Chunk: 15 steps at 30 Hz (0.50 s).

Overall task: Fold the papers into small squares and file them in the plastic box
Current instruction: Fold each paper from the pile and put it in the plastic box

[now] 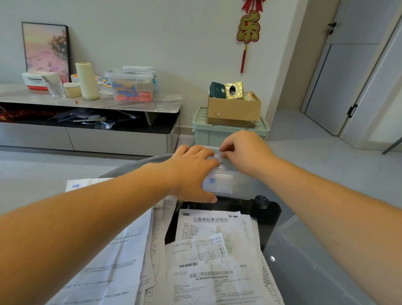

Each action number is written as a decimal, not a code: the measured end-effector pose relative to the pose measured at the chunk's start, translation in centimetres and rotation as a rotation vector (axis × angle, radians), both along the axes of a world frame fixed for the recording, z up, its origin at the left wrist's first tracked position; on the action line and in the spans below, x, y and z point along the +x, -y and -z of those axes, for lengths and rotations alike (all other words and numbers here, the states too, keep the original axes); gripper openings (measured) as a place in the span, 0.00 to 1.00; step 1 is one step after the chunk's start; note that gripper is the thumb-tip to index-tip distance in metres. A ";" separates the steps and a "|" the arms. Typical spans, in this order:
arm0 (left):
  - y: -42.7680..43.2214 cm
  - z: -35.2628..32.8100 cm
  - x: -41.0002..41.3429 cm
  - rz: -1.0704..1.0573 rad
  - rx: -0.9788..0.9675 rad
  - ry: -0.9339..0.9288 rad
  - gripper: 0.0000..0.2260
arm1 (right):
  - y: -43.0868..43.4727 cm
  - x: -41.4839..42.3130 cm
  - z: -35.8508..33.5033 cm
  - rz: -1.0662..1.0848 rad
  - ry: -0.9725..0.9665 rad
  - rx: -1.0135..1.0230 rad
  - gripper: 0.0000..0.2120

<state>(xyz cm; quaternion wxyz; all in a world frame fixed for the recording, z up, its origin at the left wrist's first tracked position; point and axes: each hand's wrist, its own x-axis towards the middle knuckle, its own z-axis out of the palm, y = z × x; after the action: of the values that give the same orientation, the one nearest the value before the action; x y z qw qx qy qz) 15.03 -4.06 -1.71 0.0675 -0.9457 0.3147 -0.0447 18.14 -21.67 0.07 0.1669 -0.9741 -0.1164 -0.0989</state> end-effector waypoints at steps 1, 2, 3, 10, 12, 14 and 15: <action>0.0 0.0 0.1 0.002 0.001 0.003 0.38 | 0.2 -0.3 0.0 -0.003 0.020 0.018 0.07; 0.1 0.0 0.1 0.001 0.001 0.004 0.38 | 0.3 -0.6 0.0 -0.014 0.042 0.032 0.09; 0.1 0.0 0.1 0.000 -0.001 0.004 0.38 | 0.5 -0.9 0.1 -0.029 0.058 0.043 0.11; 0.3 -0.4 0.2 -0.014 0.011 -0.052 0.38 | 0.9 -2.1 0.4 -0.145 -0.140 0.001 0.18; 0.4 -0.5 0.3 -0.020 0.016 -0.074 0.38 | 1.0 -2.1 0.5 -0.155 -0.148 -0.027 0.18; 0.2 -0.7 0.4 -0.011 -0.031 -0.097 0.38 | 1.0 -2.2 0.4 -0.163 -0.137 -0.040 0.18; 0.1 -0.8 0.4 -0.004 -0.068 -0.103 0.39 | 1.1 -2.4 0.4 -0.160 -0.118 -0.029 0.18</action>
<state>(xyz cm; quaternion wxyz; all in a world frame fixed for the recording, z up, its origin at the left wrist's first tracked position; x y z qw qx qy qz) 15.44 -4.13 -0.89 0.0192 -0.9492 0.3141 -0.0066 15.71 -22.77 -0.32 0.1665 -0.9681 -0.1853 -0.0258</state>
